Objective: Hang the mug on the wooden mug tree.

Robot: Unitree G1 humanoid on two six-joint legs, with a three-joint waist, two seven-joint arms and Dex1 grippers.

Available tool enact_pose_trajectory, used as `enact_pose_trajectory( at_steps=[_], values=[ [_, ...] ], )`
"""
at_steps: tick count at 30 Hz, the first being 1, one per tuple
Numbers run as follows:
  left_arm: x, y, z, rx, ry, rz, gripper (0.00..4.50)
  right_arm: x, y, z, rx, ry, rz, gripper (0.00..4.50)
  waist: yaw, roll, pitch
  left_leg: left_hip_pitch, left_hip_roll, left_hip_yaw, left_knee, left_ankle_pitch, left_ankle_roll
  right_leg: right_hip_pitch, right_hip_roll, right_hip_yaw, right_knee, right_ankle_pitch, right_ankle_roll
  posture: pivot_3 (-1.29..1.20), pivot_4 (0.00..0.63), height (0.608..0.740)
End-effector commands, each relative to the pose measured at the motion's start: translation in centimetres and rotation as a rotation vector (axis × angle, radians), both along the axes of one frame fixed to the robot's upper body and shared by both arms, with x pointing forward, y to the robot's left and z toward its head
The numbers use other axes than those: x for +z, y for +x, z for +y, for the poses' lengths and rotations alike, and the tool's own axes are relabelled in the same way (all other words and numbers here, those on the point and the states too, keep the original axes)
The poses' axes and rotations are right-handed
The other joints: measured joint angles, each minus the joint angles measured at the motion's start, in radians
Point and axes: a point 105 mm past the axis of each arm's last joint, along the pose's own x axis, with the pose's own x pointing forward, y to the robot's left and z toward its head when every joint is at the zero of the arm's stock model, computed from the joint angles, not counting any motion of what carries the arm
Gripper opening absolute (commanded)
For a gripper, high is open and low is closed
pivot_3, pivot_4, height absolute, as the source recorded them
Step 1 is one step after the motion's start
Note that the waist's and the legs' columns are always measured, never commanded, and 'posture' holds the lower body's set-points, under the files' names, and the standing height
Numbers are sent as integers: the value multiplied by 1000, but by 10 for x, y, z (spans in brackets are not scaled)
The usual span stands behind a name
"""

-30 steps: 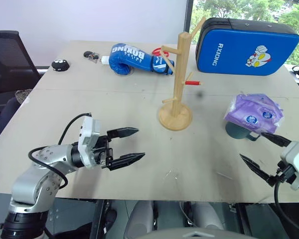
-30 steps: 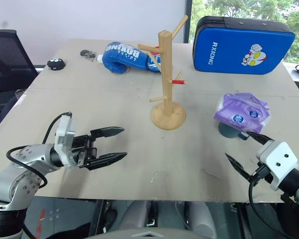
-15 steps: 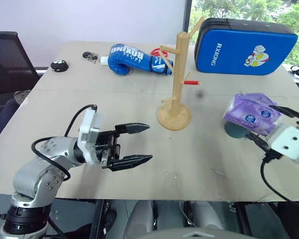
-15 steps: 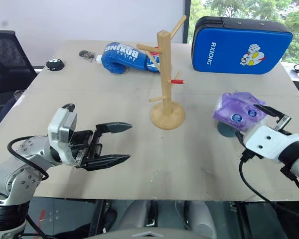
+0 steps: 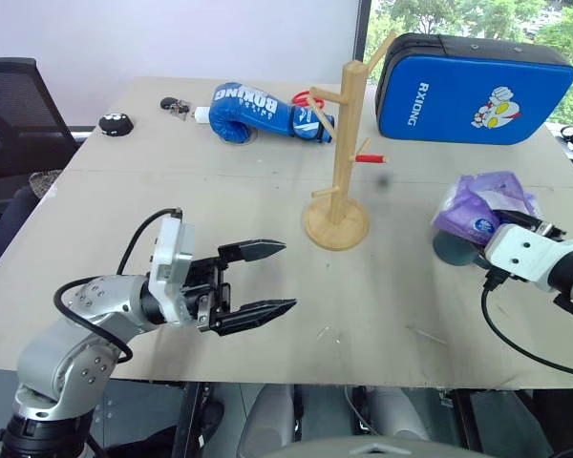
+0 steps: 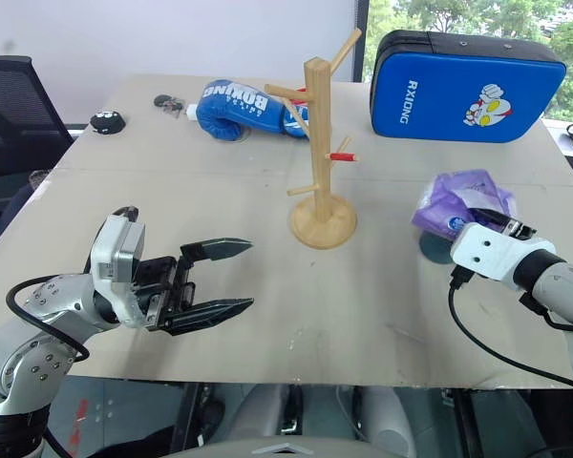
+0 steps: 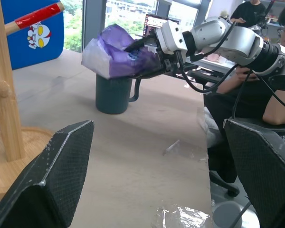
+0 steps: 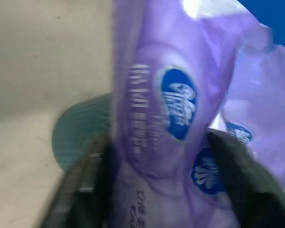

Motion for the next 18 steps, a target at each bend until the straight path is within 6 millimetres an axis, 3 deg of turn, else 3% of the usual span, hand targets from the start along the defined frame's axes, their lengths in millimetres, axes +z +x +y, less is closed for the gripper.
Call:
enact_pose_trajectory(
  at_steps=[1,2,3,14,18],
  values=[
    [10,-3,0,-2,-8,-63,4500,20,-3,6,14,4,-57,770,0,0,0,0,0,0,0,0,0,0,0,0,0,0,0,0,150,740],
    [10,-3,0,-2,-8,-62,4500,21,-4,7,15,8,-57,250,0,0,0,0,0,0,0,0,0,0,0,0,0,0,0,0,150,740],
    [9,-2,0,-3,-8,-62,4500,23,-5,7,13,14,-59,60,0,0,0,0,0,0,0,0,0,0,0,0,0,0,0,0,150,740],
    [7,9,-4,-56,-19,-69,4500,64,-16,9,-48,169,-134,60,0,0,0,0,0,0,0,0,0,0,0,0,0,0,-1,0,150,740],
    [9,12,-7,-81,-30,-80,4500,82,-16,-16,-170,194,-185,60,1,0,0,0,0,-1,0,0,0,0,0,-1,0,1,-1,0,150,740]
  ],
)
